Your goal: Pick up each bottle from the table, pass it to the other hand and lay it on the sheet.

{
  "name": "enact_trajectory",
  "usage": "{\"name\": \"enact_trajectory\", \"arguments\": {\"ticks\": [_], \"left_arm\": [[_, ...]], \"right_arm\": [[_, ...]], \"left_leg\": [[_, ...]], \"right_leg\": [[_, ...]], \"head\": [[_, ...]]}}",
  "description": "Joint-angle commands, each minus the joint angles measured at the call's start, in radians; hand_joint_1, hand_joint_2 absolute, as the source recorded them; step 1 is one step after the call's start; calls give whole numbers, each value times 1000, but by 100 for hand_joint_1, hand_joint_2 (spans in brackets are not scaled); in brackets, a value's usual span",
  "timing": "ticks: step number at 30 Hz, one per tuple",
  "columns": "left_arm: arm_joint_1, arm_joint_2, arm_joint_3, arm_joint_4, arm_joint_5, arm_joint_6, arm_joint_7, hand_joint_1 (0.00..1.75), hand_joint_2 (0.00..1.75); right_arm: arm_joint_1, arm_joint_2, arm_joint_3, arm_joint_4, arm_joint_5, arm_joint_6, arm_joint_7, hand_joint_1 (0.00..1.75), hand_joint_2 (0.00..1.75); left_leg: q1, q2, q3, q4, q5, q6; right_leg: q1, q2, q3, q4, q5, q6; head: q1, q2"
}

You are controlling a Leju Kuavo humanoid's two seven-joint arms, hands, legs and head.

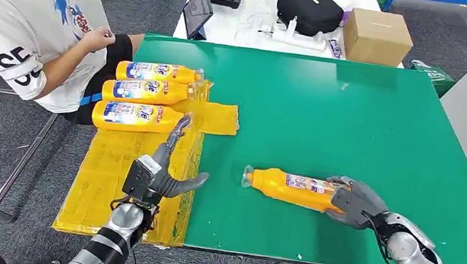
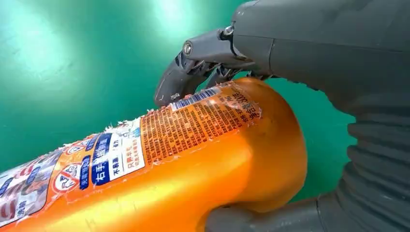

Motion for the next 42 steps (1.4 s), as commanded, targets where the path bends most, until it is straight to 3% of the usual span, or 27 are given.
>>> {"name": "enact_trajectory", "arguments": {"ticks": [1,4,5,8,13,16,19,31,32,35,38,42], "left_arm": [[-2,1,10,7,6,22,10,0,175],[2,2,11,0,6,21,11,0,175],[2,2,12,0,5,20,11,0,175],[9,1,18,-12,7,32,9,0,175],[14,-3,21,-22,22,49,5,0,175],[11,-8,28,-23,29,67,1,0,175],[12,-16,46,-31,49,77,3,0,175],[11,-15,45,-35,50,76,3,0,175],[21,-27,58,-50,138,15,35,0,175],[24,-26,42,-56,290,-145,106,0,175],[10,-13,0,-27,531,-370,208,0,175],[-24,8,-62,8,701,-483,278,0,175]], "right_arm": [[56,262,-127,-159,-64,-181,-84,175,175],[50,279,-120,-193,-55,-181,-56,175,175],[53,274,-125,-200,-55,-180,-52,175,175],[42,360,-211,-254,-137,-220,-131,175,175],[53,457,-282,-410,-153,-394,-165,175,175],[77,483,-298,-447,-132,-470,-193,175,175],[99,500,-305,-466,-109,-526,-218,175,175],[109,502,-302,-473,-107,-530,-221,175,175],[148,528,-291,-504,-81,-586,-249,175,175],[190,542,-235,-503,-36,-614,-268,175,175],[211,558,-126,-403,32,-657,-308,175,175],[192,589,-10,-238,63,-692,-351,175,175]], "left_leg": [[3,4,2,-1,0,-3],[3,10,1,0,-2,-4],[2,6,-1,0,-1,-3],[3,3,-1,0,-1,-3],[2,7,-3,1,-1,-3],[2,0,-4,0,0,-3],[2,1,-4,0,0,-2],[2,1,-4,0,0,-2],[2,1,-4,0,0,-2],[2,0,-4,0,0,-2],[3,2,-1,-1,-1,-3],[4,4,-1,-1,0,-3]], "right_leg": [[3,3,2,-2,1,-3],[3,8,-1,0,1,-4],[2,5,-2,1,1,-3],[3,1,-2,1,0,-3],[3,5,-5,3,0,-3],[3,0,-3,2,-1,-3],[2,0,-4,1,0,-2],[2,0,-4,1,0,-2],[2,0,-4,2,0,-2],[2,-1,-3,1,-1,-2],[3,1,-1,0,-1,-3],[4,3,-1,-1,1,-4]], "head": [[1,0],[0,0],[0,0],[0,0],[0,0],[0,0],[0,0],[0,0],[0,0],[0,0],[0,0],[0,0]]}}
